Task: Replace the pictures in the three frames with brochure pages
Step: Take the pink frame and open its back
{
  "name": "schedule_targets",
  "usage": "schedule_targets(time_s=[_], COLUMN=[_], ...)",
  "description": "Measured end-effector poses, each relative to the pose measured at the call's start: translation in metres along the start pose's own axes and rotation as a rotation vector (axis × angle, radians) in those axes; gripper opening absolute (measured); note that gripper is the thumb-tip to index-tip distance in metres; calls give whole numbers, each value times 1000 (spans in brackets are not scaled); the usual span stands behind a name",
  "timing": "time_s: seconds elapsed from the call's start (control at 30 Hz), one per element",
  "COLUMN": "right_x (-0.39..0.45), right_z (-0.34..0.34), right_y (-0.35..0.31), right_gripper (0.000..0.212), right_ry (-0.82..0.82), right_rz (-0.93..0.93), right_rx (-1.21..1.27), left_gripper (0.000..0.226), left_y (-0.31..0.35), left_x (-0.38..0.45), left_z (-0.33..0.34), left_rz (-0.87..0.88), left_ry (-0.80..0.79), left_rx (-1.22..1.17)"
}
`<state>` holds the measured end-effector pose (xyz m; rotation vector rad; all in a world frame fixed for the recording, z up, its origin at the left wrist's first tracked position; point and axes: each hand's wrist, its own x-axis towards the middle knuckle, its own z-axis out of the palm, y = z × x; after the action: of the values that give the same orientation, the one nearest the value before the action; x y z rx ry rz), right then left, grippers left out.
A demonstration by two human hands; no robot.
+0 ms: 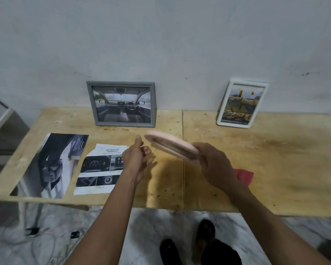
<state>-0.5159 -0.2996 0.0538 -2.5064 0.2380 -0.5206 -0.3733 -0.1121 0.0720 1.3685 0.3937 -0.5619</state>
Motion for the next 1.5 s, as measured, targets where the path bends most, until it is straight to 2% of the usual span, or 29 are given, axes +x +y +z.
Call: schedule_targets(time_s=[0.07, 0.2, 0.37, 0.43, 0.47, 0.57, 0.63, 0.7, 0.8, 1.0, 1.2, 1.37, 1.5], right_x=[-16, -46, -71, -83, -89, -105, -110, -111, -110, -99, -89, -83, -80], right_z=[11, 33, 51, 56, 58, 59, 57, 58, 59, 69, 70, 71, 74], right_y=[-5, 0, 1, 7, 10, 28, 41, 48, 48, 51, 55, 63, 65], right_gripper=[32, 37, 31, 26, 29, 37, 29, 12, 6, 22, 3, 23, 43], right_ry=[2, -74, -133, -146, -143, -67, -88, -147, -201, -197, -216, -288, -334], right_rz=[-63, -81, -66, -9, 61, 465, 687, 786, 805, 893, 866, 871, 831], right_rx=[-146, -264, -199, -143, -120, -22, 77, 152, 166, 129, 92, 78, 24], left_gripper=[38, 22, 24, 10, 1, 18, 23, 29, 35, 46, 44, 67, 54], left_y=[3, -15, -58, -71, -77, -94, -104, -113, -122, -120, -122, -124, -127], left_x=[5, 22, 34, 32, 31, 29, 26, 24, 22, 20, 23, 20, 21], left_z=[-4, -17, -38, -45, -47, -53, -54, -53, -49, -39, -33, -24, -17], left_rz=[-33, -148, -215, -224, -222, -200, -211, -219, -199, -163, -102, 43, 25], left_ry=[-6, 21, 42, 57, 71, 107, 144, 164, 144, 93, 8, -39, -74], left_rx=[48, 272, 451, 449, 439, 441, 470, 514, 606, 754, 864, 1108, 1269])
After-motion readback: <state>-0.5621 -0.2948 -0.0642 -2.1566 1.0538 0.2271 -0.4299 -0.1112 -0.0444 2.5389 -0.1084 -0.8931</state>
